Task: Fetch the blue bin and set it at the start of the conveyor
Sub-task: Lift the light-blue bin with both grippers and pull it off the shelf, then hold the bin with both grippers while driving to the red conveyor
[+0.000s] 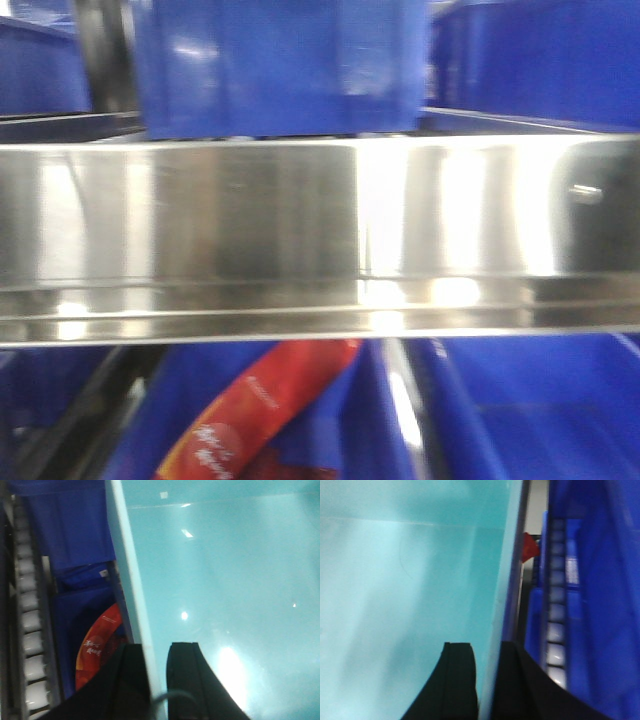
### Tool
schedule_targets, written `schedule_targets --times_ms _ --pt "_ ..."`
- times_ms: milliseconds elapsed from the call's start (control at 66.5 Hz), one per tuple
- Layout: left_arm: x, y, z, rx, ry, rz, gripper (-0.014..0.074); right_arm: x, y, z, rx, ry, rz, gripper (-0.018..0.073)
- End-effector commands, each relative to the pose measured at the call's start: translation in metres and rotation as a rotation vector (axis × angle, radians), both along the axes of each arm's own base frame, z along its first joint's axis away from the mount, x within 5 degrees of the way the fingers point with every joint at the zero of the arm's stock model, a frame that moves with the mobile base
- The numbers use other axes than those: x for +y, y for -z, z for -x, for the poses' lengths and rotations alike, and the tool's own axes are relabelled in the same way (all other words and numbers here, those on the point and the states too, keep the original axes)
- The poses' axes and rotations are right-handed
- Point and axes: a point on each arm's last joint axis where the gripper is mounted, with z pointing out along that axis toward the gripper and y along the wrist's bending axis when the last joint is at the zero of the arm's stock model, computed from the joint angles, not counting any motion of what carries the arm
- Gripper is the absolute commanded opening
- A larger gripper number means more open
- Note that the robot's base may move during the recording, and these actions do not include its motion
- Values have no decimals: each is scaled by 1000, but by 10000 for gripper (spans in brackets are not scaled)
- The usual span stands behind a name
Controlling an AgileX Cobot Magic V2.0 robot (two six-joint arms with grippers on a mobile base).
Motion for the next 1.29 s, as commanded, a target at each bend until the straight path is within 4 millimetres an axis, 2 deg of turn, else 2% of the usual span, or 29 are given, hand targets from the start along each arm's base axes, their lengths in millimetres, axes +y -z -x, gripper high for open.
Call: schedule_targets --times_ms 0,436,1279 --pt "3 -9 7 -50 10 -3 -111 -7 -10 0 -96 20 43 -153" --pt "2 -11 5 -78 8 7 -111 -6 -15 -3 -154 20 29 -153" --pt "0 -41 -9 -427 -15 113 -111 -6 -15 -3 -154 20 29 -153"
